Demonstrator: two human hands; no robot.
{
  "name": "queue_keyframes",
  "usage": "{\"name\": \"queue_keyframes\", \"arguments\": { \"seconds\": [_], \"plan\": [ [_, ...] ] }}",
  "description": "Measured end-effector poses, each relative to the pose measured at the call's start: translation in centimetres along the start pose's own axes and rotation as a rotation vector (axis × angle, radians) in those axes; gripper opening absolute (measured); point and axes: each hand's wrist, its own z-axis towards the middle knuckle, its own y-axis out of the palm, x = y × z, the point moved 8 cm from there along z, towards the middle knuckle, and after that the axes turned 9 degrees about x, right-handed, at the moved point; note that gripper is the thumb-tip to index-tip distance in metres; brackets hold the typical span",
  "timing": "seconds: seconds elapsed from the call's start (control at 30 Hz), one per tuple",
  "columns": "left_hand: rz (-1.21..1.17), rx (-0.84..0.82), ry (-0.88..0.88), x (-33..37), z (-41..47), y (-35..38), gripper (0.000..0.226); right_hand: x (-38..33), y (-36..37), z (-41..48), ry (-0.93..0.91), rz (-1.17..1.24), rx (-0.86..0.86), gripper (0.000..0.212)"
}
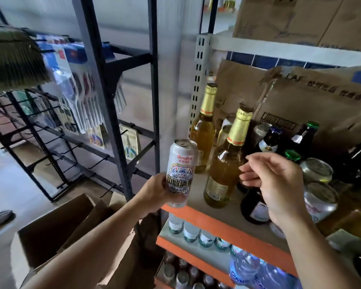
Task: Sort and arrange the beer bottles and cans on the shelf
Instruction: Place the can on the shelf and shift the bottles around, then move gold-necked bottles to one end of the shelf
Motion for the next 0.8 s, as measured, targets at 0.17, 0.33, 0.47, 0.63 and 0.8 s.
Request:
{"name": "queue_keyframes", "arguments": {
  "seconds": [0.17, 0.33, 0.47, 0.63, 0.8],
  "plan": [
    [0.049, 0.001, 0.015, -0.6, 2.8, 1.1, 0.052, -0.8, -1.2, 0.2, -0.046, -0.044, 0.039, 0.019],
    [0.071, -0.002, 0.024, -0.9, 4.6, 1.5, 0.052, -1.3, -1.9, 0.6, -0.084, -0.091, 0.071, 0.014],
    [0.072, -0.052, 0.043, -1.0, 5.0, 2.0, 0.052, -1.8, -1.6, 1.3, -0.109, -0.159, 0.099, 0.015],
    [0.134, -0.068, 0.041, -1.8, 5.1, 1.8, 0.055, -2.8, 1.0, 2.3, -0.142, -0.224, -0.015, 0.042],
    [0.182, -0.094, 0.062, -1.5, 5.0, 2.1, 0.055, -2.7, 4.0, 3.2, -0.144, -0.228, -0.131, 0.026]
  ]
}}
